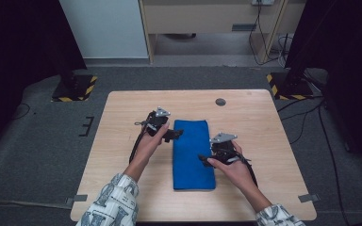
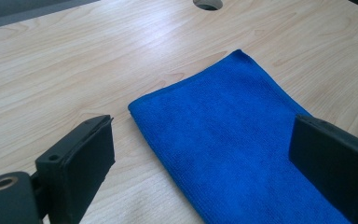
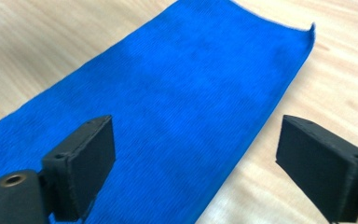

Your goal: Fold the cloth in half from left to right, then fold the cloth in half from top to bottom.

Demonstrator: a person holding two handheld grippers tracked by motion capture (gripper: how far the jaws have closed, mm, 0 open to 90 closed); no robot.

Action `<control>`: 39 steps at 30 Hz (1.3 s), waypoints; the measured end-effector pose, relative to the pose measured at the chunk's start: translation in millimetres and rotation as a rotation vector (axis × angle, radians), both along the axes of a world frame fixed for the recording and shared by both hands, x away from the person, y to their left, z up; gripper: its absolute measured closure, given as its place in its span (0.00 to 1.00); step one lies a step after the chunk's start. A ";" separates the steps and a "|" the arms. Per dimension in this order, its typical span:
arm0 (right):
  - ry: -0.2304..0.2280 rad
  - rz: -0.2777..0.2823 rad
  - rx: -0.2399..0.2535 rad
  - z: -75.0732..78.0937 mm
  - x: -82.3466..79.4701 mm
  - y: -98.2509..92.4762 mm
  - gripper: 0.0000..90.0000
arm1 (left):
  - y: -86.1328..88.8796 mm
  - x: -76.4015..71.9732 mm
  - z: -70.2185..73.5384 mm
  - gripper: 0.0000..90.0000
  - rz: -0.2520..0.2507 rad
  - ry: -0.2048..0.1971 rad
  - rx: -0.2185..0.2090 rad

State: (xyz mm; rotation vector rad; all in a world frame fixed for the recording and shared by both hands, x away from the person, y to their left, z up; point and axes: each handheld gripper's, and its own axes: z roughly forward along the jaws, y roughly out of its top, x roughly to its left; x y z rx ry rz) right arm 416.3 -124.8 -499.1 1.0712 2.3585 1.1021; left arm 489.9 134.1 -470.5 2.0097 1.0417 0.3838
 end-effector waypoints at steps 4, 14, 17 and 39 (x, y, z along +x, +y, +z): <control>-0.011 -0.003 -0.028 2.0 10.2 2.9 0.16 | 3.2 -1.3 0.7 0.07 0.010 -0.001 0.000; -0.002 -0.051 -0.026 12.1 32.9 -1.3 0.17 | 9.0 -1.7 -0.3 0.07 0.024 0.014 -0.011; 0.003 -0.067 -0.027 14.7 42.6 -3.0 0.17 | 12.1 1.0 -1.7 0.08 0.044 0.007 -0.019; 0.016 -0.120 0.008 9.2 120.7 -5.3 0.58 | 7.5 38.0 -23.7 0.20 0.121 0.033 -0.014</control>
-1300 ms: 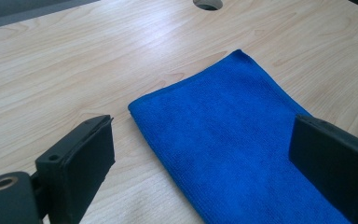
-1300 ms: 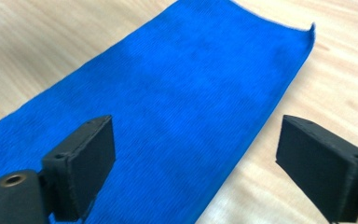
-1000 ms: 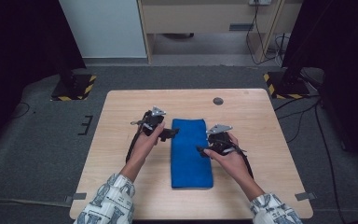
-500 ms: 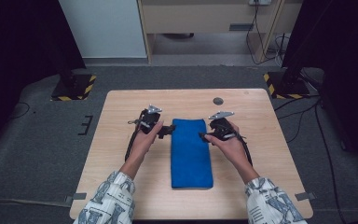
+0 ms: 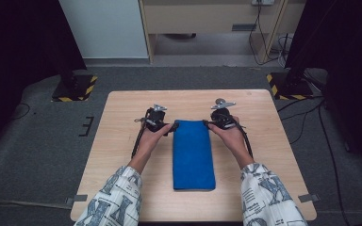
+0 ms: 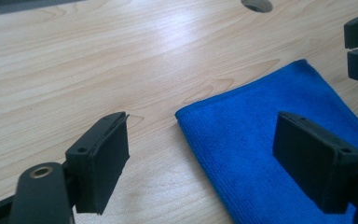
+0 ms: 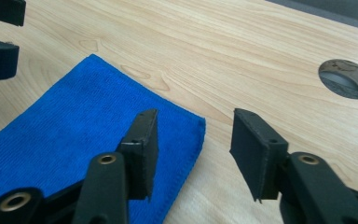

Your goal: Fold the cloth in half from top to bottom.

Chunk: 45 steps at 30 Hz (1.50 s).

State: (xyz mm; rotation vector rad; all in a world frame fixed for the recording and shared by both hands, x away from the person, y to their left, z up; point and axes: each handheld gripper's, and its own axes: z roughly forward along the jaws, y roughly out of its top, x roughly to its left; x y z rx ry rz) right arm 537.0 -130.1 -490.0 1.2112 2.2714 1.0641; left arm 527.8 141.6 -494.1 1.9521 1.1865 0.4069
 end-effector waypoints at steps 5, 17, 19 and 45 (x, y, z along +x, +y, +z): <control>0.007 0.003 -0.020 -0.4 7.8 5.1 0.62 | -1.2 2.2 -1.0 0.27 0.010 0.005 0.007; 0.050 -0.023 -0.001 -12.6 18.6 10.7 0.59 | -8.4 8.3 -17.1 0.35 0.010 0.024 0.042; 0.056 -0.022 -0.005 -14.9 19.2 12.9 0.58 | -10.3 9.4 -21.1 0.36 0.006 0.024 0.063; 0.095 0.010 -0.049 -36.3 12.1 32.9 0.88 | -24.8 6.2 -37.3 0.77 -0.062 0.034 0.060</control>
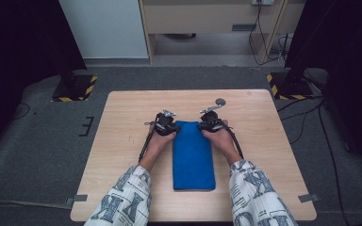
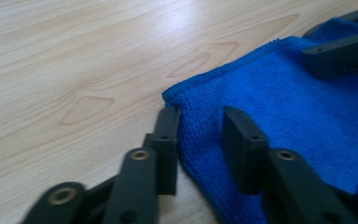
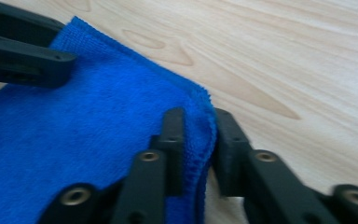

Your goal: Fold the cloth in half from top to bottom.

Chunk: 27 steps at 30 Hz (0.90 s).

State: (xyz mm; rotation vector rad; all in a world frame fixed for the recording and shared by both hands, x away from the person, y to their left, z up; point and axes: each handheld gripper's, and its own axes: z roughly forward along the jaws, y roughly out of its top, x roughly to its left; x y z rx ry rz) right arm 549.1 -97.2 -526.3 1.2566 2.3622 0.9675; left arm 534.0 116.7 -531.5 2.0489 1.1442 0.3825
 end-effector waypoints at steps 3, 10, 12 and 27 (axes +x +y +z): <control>-0.004 0.015 0.001 -0.1 -3.0 0.9 0.93 | -0.1 -2.8 -1.1 0.84 -0.007 -0.005 -0.010; -0.008 0.026 0.009 7.6 -7.8 1.3 0.94 | -1.9 -5.2 1.5 0.93 -0.004 0.005 -0.010; -0.013 0.021 0.025 11.5 -10.1 0.2 0.94 | -2.0 -6.1 3.9 0.94 -0.001 -0.001 -0.021; -0.111 0.012 0.064 50.9 -34.7 -8.1 0.94 | -3.6 -29.8 43.8 0.96 -0.004 -0.089 -0.057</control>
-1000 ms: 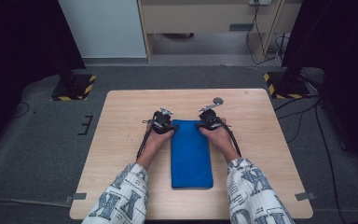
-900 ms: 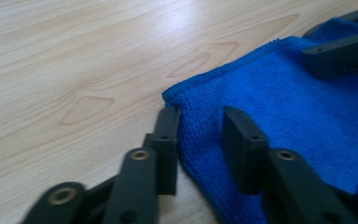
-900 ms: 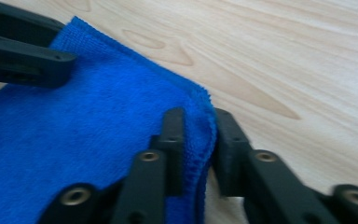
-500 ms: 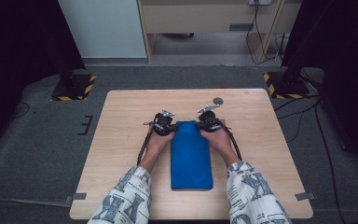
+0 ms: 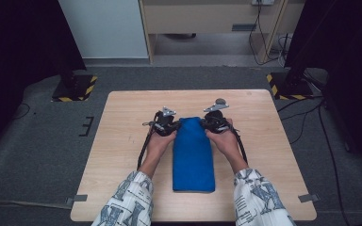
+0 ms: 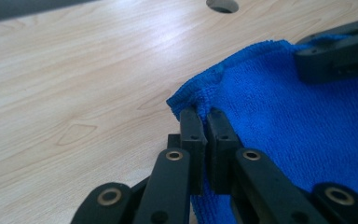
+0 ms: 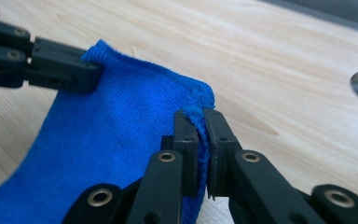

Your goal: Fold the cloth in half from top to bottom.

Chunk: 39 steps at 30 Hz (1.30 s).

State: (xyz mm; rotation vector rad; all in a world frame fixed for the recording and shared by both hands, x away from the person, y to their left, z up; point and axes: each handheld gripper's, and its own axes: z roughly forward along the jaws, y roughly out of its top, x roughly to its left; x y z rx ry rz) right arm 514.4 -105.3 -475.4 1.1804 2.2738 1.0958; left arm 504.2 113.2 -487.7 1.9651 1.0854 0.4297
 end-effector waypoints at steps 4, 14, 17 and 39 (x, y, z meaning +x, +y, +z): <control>-0.016 -0.003 0.010 9.5 -2.6 0.8 0.94 | 4.0 -3.7 6.9 0.96 0.014 -0.021 -0.010; -0.044 0.013 0.048 21.5 -5.3 0.6 0.94 | 10.6 -5.7 25.0 0.96 0.028 -0.045 -0.026; -0.050 0.013 0.052 25.9 -7.3 1.2 0.94 | 9.3 -6.3 30.0 0.96 0.028 -0.055 -0.025; -0.091 0.000 0.148 36.2 8.3 -11.4 0.94 | 6.6 4.2 45.5 0.96 0.031 -0.111 -0.030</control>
